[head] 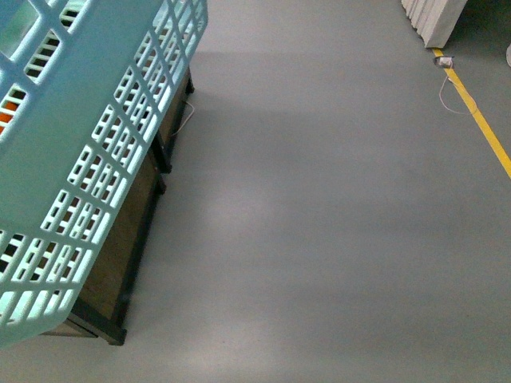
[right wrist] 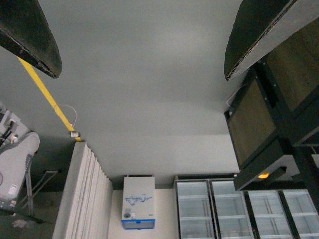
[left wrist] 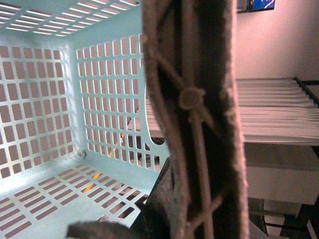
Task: Pick lemon and mango into basket
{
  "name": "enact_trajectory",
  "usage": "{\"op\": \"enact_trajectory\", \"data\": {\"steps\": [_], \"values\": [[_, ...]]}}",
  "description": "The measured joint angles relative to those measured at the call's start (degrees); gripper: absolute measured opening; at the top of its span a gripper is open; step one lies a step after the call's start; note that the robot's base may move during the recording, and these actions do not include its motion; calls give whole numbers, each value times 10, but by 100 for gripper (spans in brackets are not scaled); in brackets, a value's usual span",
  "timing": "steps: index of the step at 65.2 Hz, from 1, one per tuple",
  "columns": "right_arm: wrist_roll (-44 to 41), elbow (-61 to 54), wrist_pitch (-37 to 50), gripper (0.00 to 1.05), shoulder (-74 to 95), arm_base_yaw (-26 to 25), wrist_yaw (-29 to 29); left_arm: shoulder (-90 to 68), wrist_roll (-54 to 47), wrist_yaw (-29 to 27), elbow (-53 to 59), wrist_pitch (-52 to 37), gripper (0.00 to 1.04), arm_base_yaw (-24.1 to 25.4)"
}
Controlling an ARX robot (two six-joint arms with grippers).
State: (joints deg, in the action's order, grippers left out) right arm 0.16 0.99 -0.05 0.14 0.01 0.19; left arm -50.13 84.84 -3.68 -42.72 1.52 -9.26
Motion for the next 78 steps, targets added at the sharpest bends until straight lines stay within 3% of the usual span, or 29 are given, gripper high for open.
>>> {"op": "enact_trajectory", "data": {"steps": [78], "values": [[0,0,0,96,0,0,-1,-1,-2,0,0,0,5,1]]}}
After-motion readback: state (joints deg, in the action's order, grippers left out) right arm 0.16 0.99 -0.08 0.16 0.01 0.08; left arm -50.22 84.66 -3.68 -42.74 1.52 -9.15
